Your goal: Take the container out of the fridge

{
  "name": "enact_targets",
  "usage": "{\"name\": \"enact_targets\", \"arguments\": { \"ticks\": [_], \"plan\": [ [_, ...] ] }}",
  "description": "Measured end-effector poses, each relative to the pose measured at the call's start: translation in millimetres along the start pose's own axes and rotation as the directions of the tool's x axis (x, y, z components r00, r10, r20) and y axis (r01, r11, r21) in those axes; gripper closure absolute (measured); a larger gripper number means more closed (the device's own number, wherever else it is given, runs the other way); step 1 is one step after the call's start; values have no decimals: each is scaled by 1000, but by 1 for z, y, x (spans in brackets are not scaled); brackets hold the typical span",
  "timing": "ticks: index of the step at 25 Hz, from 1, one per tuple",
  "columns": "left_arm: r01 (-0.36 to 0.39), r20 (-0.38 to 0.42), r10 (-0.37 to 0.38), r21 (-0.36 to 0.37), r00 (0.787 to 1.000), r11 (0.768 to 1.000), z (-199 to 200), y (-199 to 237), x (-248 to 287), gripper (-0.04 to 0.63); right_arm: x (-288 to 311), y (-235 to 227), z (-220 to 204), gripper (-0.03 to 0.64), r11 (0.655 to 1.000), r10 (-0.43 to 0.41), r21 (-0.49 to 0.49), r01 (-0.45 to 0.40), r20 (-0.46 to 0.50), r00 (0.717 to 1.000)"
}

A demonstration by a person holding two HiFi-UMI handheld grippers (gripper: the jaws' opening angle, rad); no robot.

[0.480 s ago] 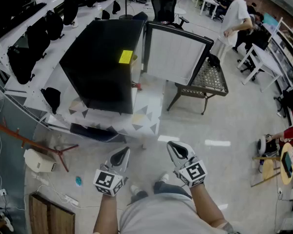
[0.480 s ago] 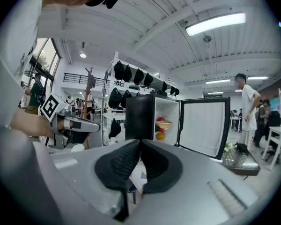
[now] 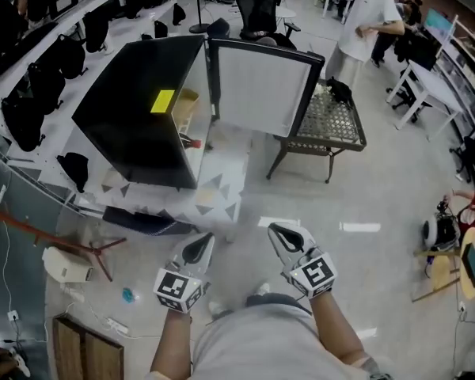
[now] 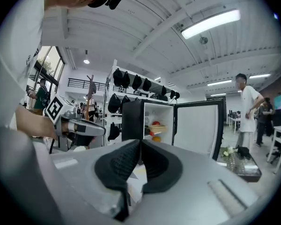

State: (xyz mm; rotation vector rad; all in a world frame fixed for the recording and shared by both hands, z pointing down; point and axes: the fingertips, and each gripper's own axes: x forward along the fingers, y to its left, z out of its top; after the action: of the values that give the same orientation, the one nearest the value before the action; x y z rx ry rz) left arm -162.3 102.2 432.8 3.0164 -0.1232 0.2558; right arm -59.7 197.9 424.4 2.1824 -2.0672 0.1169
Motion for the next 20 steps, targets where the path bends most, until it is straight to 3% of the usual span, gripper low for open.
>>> {"name": "enact_targets", "arguments": {
  "ticks": [10, 20],
  "plan": [
    [3, -69, -1, 27, 998, 1000, 0, -54, 75, 588, -38, -85, -24, 603, 988, 17, 155, -24, 44, 999],
    [-9, -122, 14, 45, 992, 999, -10, -29, 103, 588, -17, -116, -38, 603, 986, 6, 165, -12, 32, 999]
  ]
}}
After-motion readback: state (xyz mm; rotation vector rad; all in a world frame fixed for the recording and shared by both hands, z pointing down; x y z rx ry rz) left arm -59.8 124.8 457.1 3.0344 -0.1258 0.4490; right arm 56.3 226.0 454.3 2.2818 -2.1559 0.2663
